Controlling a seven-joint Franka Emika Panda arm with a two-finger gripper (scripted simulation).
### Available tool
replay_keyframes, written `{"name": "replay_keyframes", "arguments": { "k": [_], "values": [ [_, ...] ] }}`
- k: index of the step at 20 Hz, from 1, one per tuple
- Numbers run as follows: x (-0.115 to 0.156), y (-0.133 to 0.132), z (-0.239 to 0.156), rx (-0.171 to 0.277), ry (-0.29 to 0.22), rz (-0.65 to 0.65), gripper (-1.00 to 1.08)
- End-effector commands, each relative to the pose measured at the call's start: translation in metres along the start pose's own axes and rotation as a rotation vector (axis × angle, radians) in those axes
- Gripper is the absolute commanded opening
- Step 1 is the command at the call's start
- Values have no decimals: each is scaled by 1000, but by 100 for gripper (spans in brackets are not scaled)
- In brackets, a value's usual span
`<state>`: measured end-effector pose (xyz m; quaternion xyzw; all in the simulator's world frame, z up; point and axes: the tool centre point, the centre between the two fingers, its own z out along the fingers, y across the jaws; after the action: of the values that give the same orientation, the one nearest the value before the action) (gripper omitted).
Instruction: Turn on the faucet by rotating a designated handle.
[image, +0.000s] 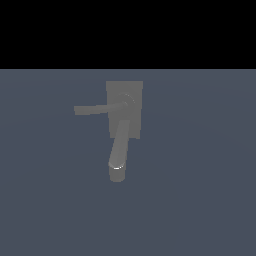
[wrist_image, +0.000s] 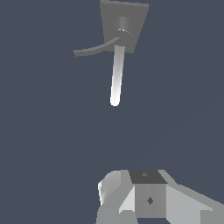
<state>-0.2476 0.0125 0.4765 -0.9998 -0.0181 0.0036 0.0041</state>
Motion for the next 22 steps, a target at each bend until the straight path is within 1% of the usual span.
{"name": "replay_keyframes", "arguments": {
  "k": [1, 4, 7, 12, 17, 22],
  "values": [
    [0, 0, 0, 0, 0, 0, -100],
    [1, 1, 1, -5, -3, -1, -100],
    [2, 4, 4, -20, -10, -4, -100],
    [7, 13, 12, -68, -33, -15, -100],
    [15, 27, 24, -145, -69, -36, -100],
    [26, 45, 40, -250, -115, -70, -100]
  ]
}}
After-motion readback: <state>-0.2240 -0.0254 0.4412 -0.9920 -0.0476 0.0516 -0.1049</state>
